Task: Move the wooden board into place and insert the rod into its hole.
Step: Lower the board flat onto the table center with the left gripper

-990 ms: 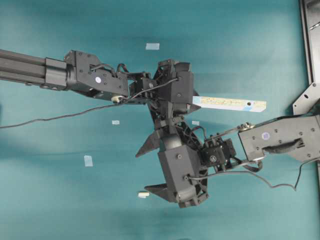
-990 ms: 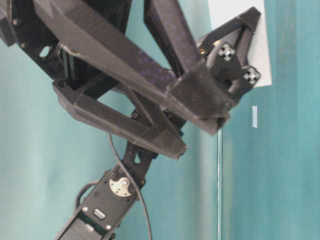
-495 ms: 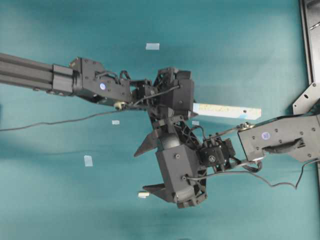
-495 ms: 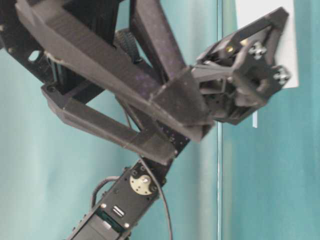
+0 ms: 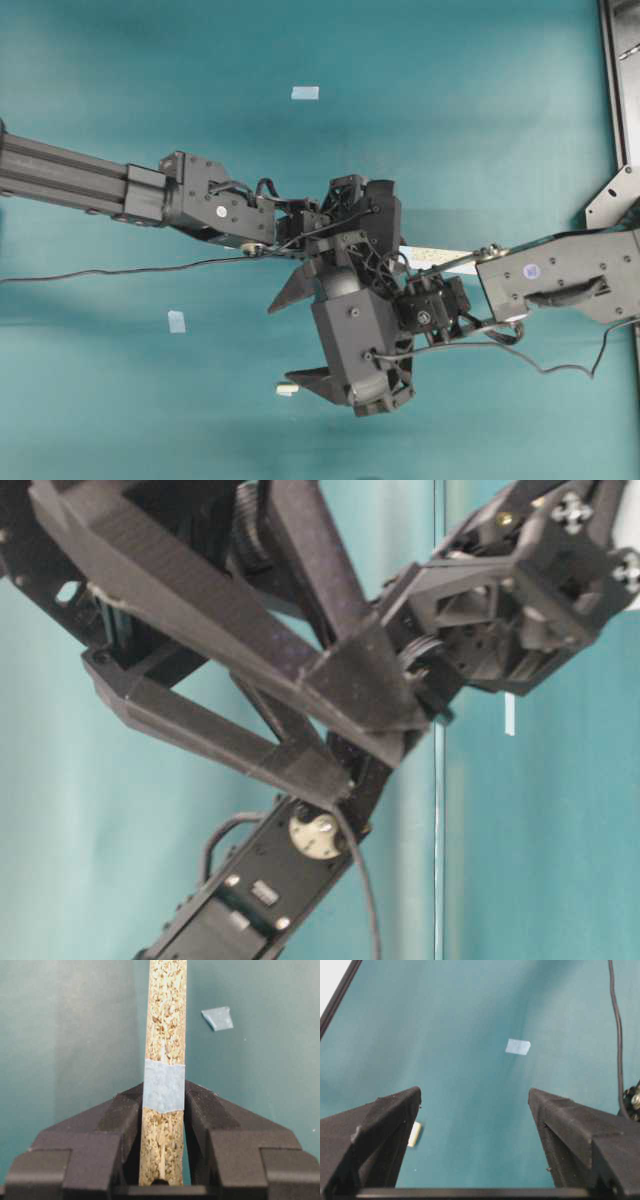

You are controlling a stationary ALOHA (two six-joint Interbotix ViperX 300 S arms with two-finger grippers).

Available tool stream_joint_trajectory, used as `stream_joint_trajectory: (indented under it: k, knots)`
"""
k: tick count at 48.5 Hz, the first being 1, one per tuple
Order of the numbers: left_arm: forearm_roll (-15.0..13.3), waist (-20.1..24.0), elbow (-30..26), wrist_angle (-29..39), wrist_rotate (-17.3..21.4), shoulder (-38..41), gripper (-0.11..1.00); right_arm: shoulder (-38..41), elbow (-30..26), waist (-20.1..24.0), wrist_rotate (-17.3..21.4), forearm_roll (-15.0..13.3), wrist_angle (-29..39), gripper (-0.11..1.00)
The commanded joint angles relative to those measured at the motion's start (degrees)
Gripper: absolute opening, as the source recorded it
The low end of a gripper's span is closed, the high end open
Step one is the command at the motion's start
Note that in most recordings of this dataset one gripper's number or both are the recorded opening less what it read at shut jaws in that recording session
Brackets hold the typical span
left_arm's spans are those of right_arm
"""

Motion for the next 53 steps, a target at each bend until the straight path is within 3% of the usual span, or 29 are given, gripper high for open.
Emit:
stream_joint_trajectory:
  k: [1, 20, 53]
  knots:
    - [0.0, 0.4, -1.9, -0.6, -0.5, -0.9, 0.21, -1.6, -1.2, 0.0, 0.1, 0.0, -0.2, 0.95]
    - [0.1, 3.7, -1.6, -0.6, -0.3, -1.6, 0.21, -1.2, -1.1, 0.4, 0.2, 0.0, -0.2, 0.95]
    - [0.1, 1.9, -1.8, -0.5, -0.7, 0.4, 0.21, -1.2, -0.5, 0.4, 0.2, 0.0, -0.2, 0.95]
